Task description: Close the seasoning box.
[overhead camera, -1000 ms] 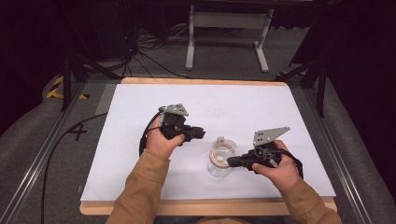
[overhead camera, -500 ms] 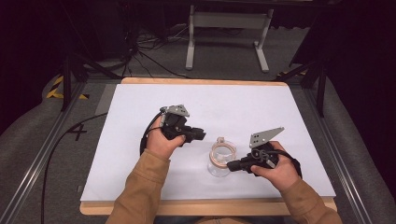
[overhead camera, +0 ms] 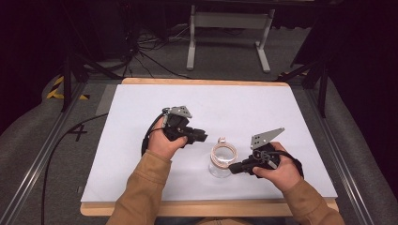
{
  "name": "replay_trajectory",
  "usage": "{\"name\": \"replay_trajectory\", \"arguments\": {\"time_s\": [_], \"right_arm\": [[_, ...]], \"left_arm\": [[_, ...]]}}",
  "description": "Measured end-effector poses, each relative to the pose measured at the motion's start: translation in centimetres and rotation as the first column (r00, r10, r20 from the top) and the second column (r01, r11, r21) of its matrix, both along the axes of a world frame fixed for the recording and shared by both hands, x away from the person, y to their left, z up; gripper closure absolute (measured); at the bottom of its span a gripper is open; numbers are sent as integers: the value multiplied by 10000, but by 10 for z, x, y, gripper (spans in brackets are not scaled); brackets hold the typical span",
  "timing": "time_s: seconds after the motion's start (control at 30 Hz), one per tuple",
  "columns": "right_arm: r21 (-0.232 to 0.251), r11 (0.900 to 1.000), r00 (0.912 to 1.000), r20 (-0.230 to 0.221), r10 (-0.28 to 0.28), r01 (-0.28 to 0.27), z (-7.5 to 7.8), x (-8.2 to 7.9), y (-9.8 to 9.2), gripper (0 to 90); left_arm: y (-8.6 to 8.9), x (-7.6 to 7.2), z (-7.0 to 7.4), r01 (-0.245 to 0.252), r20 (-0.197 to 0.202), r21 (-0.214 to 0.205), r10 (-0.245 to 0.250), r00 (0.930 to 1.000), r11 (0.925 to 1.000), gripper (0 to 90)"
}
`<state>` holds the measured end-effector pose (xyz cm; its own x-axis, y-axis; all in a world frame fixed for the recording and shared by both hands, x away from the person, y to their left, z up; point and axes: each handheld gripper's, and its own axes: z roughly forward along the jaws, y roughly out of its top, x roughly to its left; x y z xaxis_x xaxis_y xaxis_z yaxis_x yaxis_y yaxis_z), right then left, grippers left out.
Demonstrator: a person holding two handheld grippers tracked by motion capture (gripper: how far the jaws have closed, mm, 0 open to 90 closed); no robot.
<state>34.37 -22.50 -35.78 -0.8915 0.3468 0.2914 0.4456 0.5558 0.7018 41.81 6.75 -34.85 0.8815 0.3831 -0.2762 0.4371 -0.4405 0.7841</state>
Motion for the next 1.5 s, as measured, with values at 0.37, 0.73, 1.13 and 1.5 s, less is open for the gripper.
{"name": "replay_trajectory", "arguments": {"time_s": [0.37, 0.73, 1.13, 1.5], "right_arm": [[981, 9907, 9877, 1146, -1059, 948, 25, 9, -23, 804], [1139, 9662, 9476, 1984, -2504, 2315, 39, 40, -55, 716], [379, 9355, 9026, 2518, -3491, 3512, 18, 71, -80, 581], [-1, 9044, 8770, 2443, -4136, 4266, -16, 92, -101, 499]], "left_arm": [[19, -7, -1, -1282, 236, 113, 1279, 9915, 9917, 623], [52, -21, -5, -2385, 283, 240, 2378, 9709, 9709, 584], [67, -17, -14, -3381, 645, 870, 3334, 9406, 9371, 518], [75, -3, -31, -3672, 515, 997, 3638, 9301, 9248, 490]]}}
